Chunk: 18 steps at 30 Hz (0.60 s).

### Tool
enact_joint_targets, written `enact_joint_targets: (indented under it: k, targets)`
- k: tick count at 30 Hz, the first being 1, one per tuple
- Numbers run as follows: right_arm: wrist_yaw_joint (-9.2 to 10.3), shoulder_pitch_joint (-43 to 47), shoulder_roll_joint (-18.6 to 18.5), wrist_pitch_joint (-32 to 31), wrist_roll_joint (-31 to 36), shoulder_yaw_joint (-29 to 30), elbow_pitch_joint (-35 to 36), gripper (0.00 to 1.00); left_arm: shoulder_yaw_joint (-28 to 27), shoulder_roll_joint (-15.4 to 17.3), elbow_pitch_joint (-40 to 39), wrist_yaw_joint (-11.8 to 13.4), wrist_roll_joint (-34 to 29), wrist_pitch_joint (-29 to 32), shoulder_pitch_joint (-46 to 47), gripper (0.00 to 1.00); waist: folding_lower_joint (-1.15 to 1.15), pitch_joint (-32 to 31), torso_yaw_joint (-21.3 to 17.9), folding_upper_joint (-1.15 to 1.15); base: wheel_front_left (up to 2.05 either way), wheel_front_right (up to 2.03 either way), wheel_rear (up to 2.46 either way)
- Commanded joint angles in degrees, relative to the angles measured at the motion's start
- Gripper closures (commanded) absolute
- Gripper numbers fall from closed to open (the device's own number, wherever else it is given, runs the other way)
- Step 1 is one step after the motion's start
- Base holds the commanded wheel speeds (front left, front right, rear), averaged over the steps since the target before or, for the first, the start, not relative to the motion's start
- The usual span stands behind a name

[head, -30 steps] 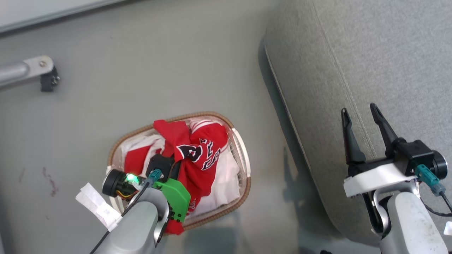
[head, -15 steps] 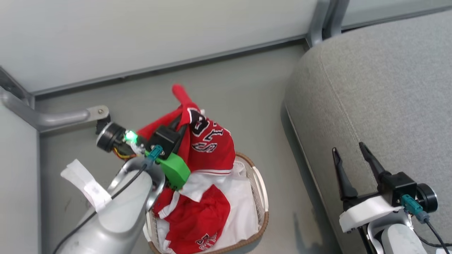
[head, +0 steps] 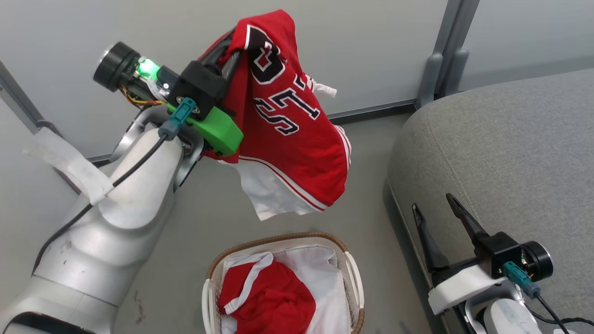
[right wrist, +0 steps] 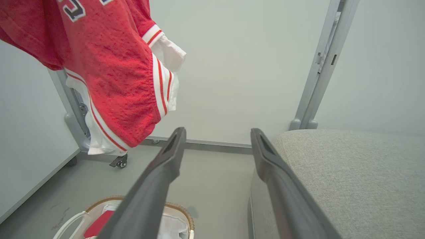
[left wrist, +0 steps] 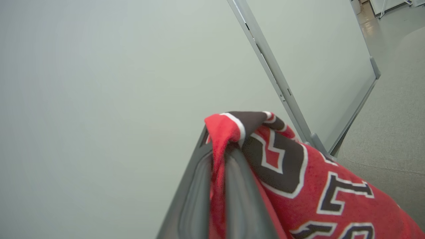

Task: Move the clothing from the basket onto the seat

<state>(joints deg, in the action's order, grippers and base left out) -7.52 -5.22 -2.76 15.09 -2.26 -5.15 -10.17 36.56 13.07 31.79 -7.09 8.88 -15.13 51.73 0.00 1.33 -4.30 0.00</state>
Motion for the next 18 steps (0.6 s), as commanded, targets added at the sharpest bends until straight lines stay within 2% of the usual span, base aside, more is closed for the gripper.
enact_joint_targets:
  k: [1,13,18]
  targets:
    - [0.06,-0.62,-0.22,0.12,0.3,-0.42,0.21,0.0,-0.42,0.05,0.27,-0.21,0.24,-0.03,1.64,1.0,0.0,-0.66,-0.01,0.0,0.0,0.0,0.0]
    - [0.06,-2.98,-0.21,0.12,-2.2,-7.53,0.34,0.0,-0.65,-1.37,-0.31,-0.31,1.04,-0.03,6.46,1.0,0.0,-1.73,0.72,0.0,0.0,0.0,0.0]
    - [0.06,-5.57,-0.25,0.11,-8.44,-13.36,-2.0,0.0,-0.45,-2.02,-0.17,-0.34,0.95,-0.03,7.25,1.0,0.0,-1.76,1.21,0.0,0.0,0.0,0.0]
